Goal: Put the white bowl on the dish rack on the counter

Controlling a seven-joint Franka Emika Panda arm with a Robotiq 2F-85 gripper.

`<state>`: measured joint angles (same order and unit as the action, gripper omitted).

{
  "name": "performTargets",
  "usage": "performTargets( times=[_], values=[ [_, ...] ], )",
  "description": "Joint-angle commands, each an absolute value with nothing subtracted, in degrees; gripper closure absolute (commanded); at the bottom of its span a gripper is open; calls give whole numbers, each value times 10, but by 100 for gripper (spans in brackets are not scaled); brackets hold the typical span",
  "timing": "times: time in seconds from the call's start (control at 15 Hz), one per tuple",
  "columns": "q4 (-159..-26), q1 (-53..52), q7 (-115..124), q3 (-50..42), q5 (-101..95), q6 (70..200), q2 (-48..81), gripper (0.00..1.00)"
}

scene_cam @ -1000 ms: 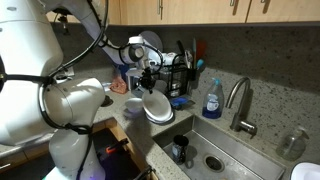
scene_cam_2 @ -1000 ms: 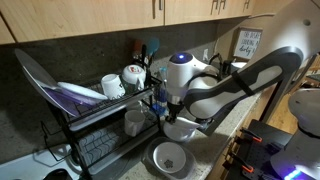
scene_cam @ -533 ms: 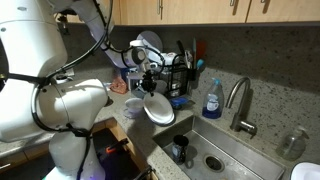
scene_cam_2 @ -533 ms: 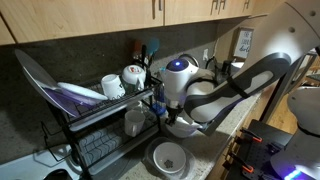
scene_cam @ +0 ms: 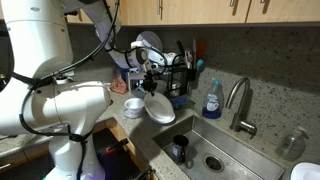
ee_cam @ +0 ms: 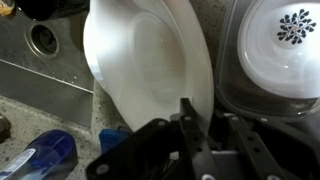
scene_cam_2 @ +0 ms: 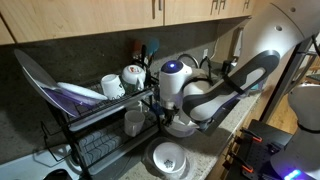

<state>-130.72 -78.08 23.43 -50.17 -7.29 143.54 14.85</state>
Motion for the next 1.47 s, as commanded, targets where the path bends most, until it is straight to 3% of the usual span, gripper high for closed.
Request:
performTargets(
  times=[0.0,0.67,1.4],
  values=[
    [-1280,-681,262,-396,-126,1413,114,96],
    [-1251,-379,261,-55,-151,1356,102,96],
    [-1248,-253,246,99,-142,1360,84,96]
  ],
)
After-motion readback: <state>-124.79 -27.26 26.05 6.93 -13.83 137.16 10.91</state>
